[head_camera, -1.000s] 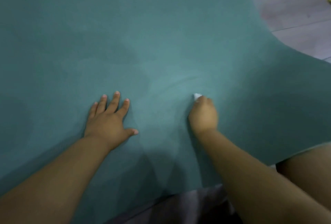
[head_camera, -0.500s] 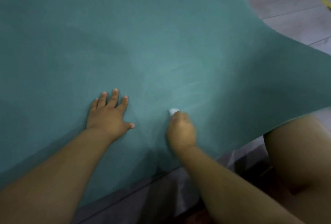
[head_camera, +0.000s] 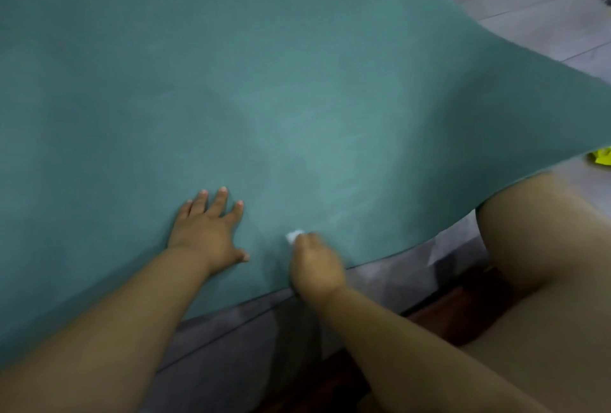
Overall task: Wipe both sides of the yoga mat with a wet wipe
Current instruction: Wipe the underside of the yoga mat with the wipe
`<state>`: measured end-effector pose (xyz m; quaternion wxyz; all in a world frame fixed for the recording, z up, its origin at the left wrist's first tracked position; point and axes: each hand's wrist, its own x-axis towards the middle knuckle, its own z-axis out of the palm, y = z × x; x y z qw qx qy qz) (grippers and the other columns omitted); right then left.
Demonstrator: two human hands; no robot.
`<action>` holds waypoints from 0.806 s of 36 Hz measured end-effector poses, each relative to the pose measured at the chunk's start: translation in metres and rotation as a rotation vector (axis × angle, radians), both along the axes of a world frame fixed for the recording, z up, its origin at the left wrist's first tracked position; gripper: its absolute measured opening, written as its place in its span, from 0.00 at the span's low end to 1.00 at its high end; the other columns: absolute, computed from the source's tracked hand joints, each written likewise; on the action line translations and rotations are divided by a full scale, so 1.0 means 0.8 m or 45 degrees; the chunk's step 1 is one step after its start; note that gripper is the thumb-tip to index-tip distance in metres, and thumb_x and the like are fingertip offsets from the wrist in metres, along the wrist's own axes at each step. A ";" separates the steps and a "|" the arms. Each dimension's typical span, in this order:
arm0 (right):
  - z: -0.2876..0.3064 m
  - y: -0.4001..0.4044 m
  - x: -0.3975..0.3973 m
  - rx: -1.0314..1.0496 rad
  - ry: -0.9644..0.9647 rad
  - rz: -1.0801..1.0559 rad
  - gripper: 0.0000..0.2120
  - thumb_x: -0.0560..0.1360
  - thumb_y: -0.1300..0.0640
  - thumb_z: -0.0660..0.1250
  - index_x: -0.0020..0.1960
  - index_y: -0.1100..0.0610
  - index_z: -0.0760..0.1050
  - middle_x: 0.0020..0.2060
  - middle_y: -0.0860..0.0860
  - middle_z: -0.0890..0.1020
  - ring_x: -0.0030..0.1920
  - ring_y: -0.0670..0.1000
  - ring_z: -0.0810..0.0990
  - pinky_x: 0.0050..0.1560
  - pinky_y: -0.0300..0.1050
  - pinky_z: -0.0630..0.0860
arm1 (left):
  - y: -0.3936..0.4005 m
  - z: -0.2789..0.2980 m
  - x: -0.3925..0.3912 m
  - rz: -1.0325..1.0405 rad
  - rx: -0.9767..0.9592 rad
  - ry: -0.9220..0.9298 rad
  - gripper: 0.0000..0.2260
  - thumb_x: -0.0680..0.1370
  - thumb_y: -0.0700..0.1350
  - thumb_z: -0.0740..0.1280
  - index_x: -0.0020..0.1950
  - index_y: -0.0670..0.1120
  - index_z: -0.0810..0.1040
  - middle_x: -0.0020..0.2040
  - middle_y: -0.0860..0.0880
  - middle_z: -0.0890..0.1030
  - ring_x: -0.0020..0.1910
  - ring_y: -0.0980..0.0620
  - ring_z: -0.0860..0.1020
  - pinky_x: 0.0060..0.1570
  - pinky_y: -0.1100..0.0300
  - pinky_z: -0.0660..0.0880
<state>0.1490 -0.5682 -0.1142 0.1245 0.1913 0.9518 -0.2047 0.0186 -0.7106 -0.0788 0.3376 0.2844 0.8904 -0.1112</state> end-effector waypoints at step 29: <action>0.051 0.047 0.012 0.078 -0.421 -0.158 0.14 0.79 0.63 0.56 0.64 0.64 0.68 0.63 0.61 0.74 0.63 0.60 0.74 0.60 0.48 0.70 | -0.096 0.066 0.073 -0.096 -0.127 0.089 0.33 0.76 0.64 0.60 0.77 0.56 0.54 0.78 0.52 0.48 0.77 0.48 0.49 0.73 0.54 0.48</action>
